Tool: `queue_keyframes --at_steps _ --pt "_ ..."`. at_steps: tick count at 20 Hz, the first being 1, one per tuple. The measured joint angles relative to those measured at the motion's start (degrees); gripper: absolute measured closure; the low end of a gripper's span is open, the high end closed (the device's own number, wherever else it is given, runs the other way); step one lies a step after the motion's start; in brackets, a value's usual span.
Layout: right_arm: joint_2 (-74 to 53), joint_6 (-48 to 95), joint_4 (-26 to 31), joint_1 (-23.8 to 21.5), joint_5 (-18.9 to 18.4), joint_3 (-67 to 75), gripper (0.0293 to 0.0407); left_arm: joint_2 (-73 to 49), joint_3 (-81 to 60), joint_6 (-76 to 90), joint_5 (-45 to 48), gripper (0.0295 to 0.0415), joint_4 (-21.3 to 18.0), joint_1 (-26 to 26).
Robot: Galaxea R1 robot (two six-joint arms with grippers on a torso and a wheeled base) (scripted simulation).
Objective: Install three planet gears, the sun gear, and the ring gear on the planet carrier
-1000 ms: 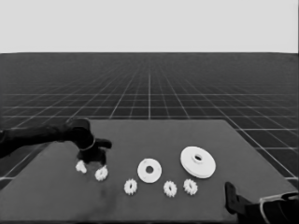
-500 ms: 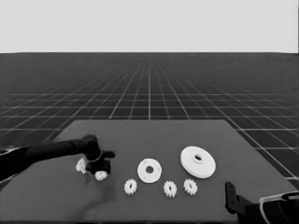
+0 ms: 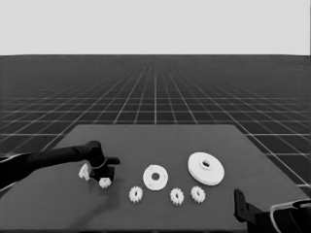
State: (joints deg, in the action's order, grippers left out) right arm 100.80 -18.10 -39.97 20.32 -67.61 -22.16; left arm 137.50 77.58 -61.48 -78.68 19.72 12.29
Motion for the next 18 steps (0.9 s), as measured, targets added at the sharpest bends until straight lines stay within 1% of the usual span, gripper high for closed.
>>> queue_keyframes --at_steps 4,5,6,8,10,14,15,16,17,18 --pt "0.0 0.0 0.0 0.0 0.0 0.0 0.0315 0.0 0.0 0.0 0.0 0.0398 0.0 0.0" --pt "0.0 0.0 0.0 0.0 0.0 0.0 0.0315 -1.84 -4.39 -1.66 -3.02 0.0398 -3.6 -3.95" --pt "0.0 0.0 0.0 0.0 0.0 0.0 0.0315 -2.68 -6.35 -2.39 -4.62 0.0398 -6.18 -7.33" --pt "0.0 0.0 0.0 0.0 0.0 0.0 0.0315 -3.15 -7.48 -2.81 -5.96 0.0398 -8.84 -10.51" --pt "0.0 0.0 0.0 0.0 0.0 0.0 0.0315 -3.24 -7.7 -2.88 -6.39 0.0398 -9.8 -11.56" --pt "0.0 0.0 0.0 0.0 0.0 0.0 0.0315 -3.27 -7.76 -2.89 -6.59 0.0398 -10.25 -12.01" --pt "0.0 0.0 0.0 0.0 0.0 0.0 0.0315 4.68 -10.25 -17.19 -9.1 0.0398 -8.87 -11.87" --pt "0.0 0.0 0.0 0.0 0.0 0.0 0.0315 15.17 -9.02 -24.11 -10.45 0.0398 -8.65 -11.74" --pt "0.0 0.0 0.0 0.0 0.0 0.0 0.0315 21.87 -5.81 -26.39 -10.92 0.0398 -8.7 -11.66" --pt "0.0 0.0 0.0 0.0 0.0 0.0 0.0315 25.74 -3.04 -27.0 -11.05 0.0398 -8.74 -11.62"
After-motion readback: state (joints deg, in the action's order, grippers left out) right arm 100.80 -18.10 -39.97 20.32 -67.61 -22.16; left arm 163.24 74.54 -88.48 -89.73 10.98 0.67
